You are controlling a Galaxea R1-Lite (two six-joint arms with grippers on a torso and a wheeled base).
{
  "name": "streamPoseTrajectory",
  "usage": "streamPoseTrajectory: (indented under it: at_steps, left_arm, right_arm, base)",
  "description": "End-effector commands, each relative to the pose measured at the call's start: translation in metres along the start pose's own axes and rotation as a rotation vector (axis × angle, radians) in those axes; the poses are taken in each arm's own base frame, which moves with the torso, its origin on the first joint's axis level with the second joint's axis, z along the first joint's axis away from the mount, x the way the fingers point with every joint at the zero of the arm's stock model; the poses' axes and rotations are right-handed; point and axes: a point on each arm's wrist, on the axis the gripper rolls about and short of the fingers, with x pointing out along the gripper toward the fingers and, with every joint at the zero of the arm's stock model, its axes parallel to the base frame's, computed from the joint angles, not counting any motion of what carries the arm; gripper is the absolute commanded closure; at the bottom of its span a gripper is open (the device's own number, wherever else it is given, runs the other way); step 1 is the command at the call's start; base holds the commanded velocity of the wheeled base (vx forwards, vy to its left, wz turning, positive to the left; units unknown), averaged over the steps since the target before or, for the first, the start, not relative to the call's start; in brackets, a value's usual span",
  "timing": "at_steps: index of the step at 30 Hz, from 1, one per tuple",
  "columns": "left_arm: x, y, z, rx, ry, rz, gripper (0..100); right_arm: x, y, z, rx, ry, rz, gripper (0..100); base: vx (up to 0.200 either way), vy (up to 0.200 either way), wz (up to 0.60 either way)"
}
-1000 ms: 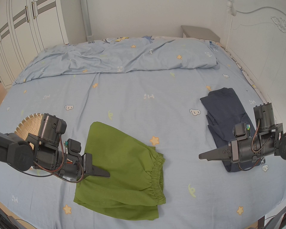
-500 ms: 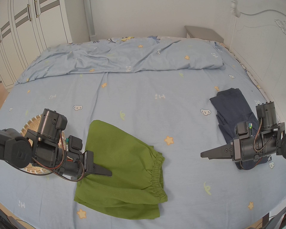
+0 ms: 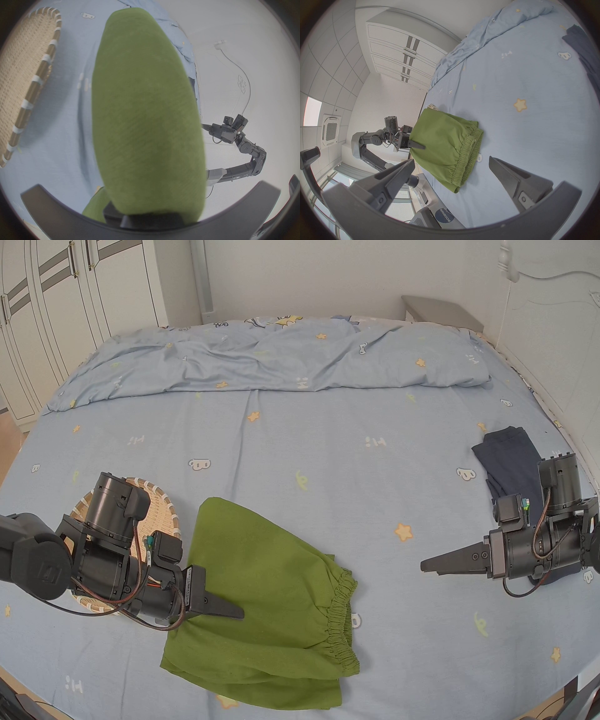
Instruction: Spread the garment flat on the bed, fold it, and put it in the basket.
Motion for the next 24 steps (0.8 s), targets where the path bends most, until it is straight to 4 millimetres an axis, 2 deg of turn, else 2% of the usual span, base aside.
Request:
streamPoseTrajectory:
  at_steps: [1, 5, 11, 16, 20, 24]
  left_arm:
    - [0.002, -0.002, -0.004, 0.011, 0.014, -0.004, 100]
    - [0.004, -0.005, -0.009, 0.041, 0.032, -0.009, 100]
    - [-0.008, -0.033, -0.008, 0.182, -0.013, -0.062, 100]
    - [-0.03, -0.053, 0.001, 0.345, -0.032, -0.059, 100]
    - [-0.044, -0.059, 0.006, 0.387, -0.042, -0.015, 100]
    - [-0.084, -0.061, 0.008, 0.435, -0.219, 0.093, 100]
  right_arm:
    - [0.0, 0.001, -0.001, -0.003, 0.001, 0.003, 0]
    - [-0.002, 0.005, -0.001, -0.012, -0.003, 0.008, 0]
    - [-0.005, 0.006, -0.001, -0.016, -0.01, 0.009, 0]
    - [-0.006, 0.007, -0.002, -0.017, -0.013, 0.01, 0]
    - [-0.007, 0.007, -0.001, -0.018, -0.017, 0.009, 0]
    - [-0.006, 0.008, -0.001, -0.019, -0.016, 0.011, 0]
  base:
    - [0.0, 0.0, 0.0]
    - [0.0, 0.0, 0.0]
    - [0.0, 0.0, 0.0]
    - [0.0, 0.0, 0.0]
    - [0.0, 0.0, 0.0]
    - [0.0, 0.0, 0.0]
